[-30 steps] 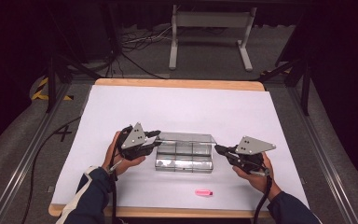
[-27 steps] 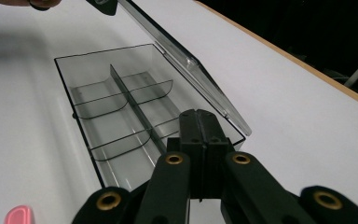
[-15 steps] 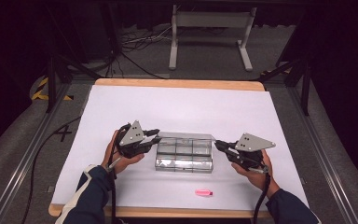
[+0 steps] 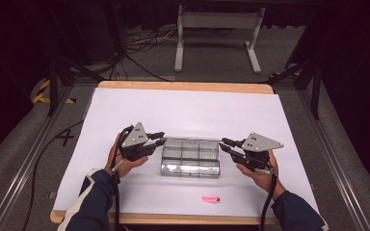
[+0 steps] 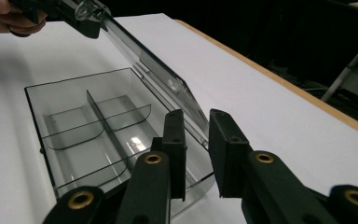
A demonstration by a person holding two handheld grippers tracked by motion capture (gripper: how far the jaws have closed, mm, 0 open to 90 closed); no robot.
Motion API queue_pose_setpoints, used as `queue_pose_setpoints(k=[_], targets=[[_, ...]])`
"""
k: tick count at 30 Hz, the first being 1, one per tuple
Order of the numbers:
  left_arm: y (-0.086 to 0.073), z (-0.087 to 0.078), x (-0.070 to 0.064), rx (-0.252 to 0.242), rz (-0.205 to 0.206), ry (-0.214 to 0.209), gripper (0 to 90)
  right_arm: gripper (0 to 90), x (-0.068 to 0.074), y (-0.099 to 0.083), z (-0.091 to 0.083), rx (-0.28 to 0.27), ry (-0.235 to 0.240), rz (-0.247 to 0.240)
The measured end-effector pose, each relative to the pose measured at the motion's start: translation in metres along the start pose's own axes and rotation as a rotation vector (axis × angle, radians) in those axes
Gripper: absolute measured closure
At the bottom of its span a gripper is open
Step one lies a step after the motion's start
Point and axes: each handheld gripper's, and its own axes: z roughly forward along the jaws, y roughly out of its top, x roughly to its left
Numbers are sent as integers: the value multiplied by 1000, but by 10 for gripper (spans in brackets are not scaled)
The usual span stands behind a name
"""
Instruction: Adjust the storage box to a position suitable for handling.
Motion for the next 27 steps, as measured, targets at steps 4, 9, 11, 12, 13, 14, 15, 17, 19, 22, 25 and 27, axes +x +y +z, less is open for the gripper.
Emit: queue_pose_setpoints(k=[4, 9, 11, 12, 13, 14, 15, 17, 19, 22, 25, 27], targets=[[0, 1, 2, 5, 2, 12, 767, 794, -4, 2, 3, -14, -1, 10], [-1, 3, 6, -3, -20, 12, 793, 814, -10, 3, 4, -31, 8, 19], [-1, 3, 7, -2, -23, 8, 800, 815, -12, 3, 5, -33, 9, 20], [-1, 3, 9, -9, -29, 6, 804, 814, -13, 3, 5, -40, 15, 28], [-1, 4, 10, -11, -34, 4, 804, 814, -14, 3, 6, -41, 18, 38], [-1, 5, 10, -11, -35, 7, 806, 814, -16, 3, 7, -44, 16, 37], [0, 5, 12, -14, -36, 5, 806, 811, -17, 3, 8, -50, 18, 40], [0, 7, 15, -9, -32, 9, 806, 815, -19, 3, 10, -53, 14, 44], [0, 10, 16, -9, -40, 8, 803, 811, -20, 4, 12, -50, 10, 48], [-1, 15, 18, -2, -48, 6, 794, 814, -24, 2, 16, -47, 8, 53], [-3, 20, 20, 16, -49, 11, 794, 820, -28, 1, 21, -39, 11, 67], [-4, 21, 21, 11, -59, 6, 792, 817, -29, 0, 22, -40, 15, 74]])
